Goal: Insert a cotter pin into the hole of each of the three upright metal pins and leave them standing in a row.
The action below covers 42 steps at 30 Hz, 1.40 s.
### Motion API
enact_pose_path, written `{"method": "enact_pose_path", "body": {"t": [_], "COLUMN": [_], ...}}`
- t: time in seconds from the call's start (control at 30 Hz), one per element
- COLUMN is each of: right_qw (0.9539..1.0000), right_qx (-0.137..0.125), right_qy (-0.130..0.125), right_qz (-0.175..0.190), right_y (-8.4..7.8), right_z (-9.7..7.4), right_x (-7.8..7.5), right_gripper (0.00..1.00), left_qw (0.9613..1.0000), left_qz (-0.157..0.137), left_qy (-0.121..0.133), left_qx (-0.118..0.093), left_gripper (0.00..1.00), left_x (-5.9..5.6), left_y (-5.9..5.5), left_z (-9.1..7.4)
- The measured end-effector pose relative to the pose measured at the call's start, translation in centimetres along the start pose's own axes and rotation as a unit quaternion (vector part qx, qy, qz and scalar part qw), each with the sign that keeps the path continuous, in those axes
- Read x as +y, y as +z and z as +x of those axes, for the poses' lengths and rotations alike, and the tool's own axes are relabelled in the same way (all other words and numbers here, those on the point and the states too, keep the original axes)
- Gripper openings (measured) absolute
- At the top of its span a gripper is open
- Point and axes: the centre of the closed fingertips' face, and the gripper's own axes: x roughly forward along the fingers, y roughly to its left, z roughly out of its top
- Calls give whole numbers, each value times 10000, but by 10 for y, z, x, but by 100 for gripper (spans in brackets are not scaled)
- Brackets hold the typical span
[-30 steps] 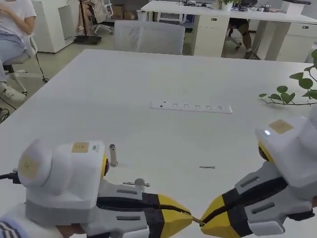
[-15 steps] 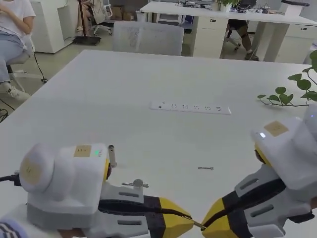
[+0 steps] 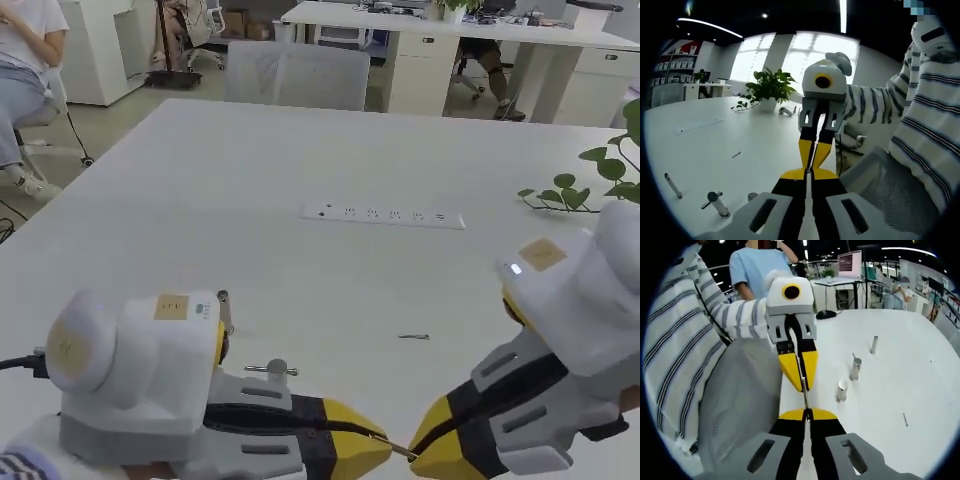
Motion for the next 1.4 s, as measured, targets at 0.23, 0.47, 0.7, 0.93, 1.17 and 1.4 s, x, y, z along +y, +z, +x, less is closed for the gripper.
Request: {"method": "enact_pose_path", "body": {"t": [0.23, 0.47, 0.7, 0.93, 1.17, 1.4], "right_qw": [9994, 9980, 9950, 9933, 9930, 9943], "right_qx": [-307, -558, -864, -998, -1060, -956], "right_qy": [118, 205, 311, 318, 300, 298], "right_qz": [63, 223, 389, 481, 420, 370], "right_y": [7, 11, 15, 19, 22, 20], "right_z": [-4, -6, -11, -13, -15, -13], "right_x": [3, 6, 3, 3, 5, 8], "right_gripper": [4, 5, 6, 5, 5, 4], "left_qw": [9997, 9993, 9989, 9990, 9989, 9993], "left_qz": [-97, -179, -218, -218, -246, -204], "left_qy": [-58, -91, -98, -89, -98, -118], "left_qx": [-225, -311, -392, -388, -391, -299], "left_gripper": [0, 0, 0, 0, 0, 0], "left_x": [-3, -4, -4, -3, -3, -4], "left_y": [8, 12, 15, 15, 14, 10], "left_z": [-4, -5, -7, -9, -9, -9]}}
